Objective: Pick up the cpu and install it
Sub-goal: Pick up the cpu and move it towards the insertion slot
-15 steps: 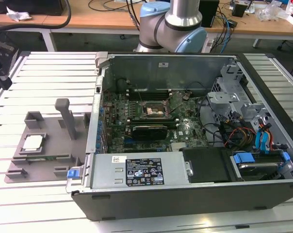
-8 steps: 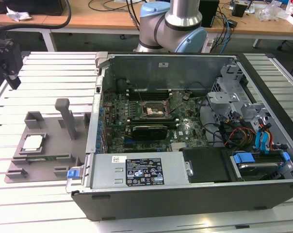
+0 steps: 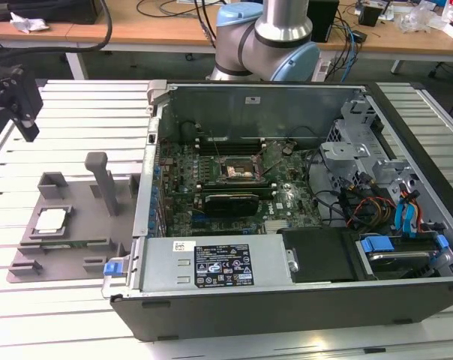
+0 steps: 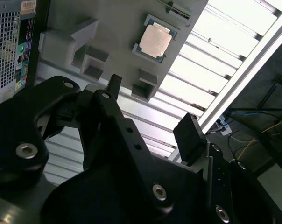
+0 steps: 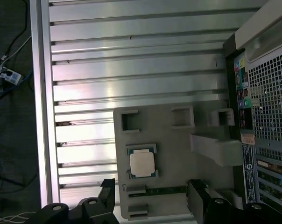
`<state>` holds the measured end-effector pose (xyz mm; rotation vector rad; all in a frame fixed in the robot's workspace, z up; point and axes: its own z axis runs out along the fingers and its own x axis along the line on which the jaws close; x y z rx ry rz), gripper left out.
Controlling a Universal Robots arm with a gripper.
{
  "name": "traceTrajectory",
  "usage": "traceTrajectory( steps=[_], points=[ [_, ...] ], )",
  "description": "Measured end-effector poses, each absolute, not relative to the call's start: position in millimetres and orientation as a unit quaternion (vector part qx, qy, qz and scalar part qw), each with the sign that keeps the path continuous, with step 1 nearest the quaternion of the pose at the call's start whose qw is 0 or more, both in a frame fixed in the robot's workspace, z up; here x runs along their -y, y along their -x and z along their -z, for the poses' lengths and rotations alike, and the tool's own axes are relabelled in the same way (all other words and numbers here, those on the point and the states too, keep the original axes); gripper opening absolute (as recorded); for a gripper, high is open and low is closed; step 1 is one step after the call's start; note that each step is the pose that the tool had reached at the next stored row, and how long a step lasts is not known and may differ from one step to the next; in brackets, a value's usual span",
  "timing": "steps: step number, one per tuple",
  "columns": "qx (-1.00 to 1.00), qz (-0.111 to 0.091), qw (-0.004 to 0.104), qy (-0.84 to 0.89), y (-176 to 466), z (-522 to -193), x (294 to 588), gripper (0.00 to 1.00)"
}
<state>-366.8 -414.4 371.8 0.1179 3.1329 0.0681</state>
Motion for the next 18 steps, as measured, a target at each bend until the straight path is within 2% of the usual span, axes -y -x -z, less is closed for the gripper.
traceTrajectory(
  steps=[18],
  points=[
    [-0.999,-0.022,0.003,-0.038,367,-347,414,0.73]
  ],
)
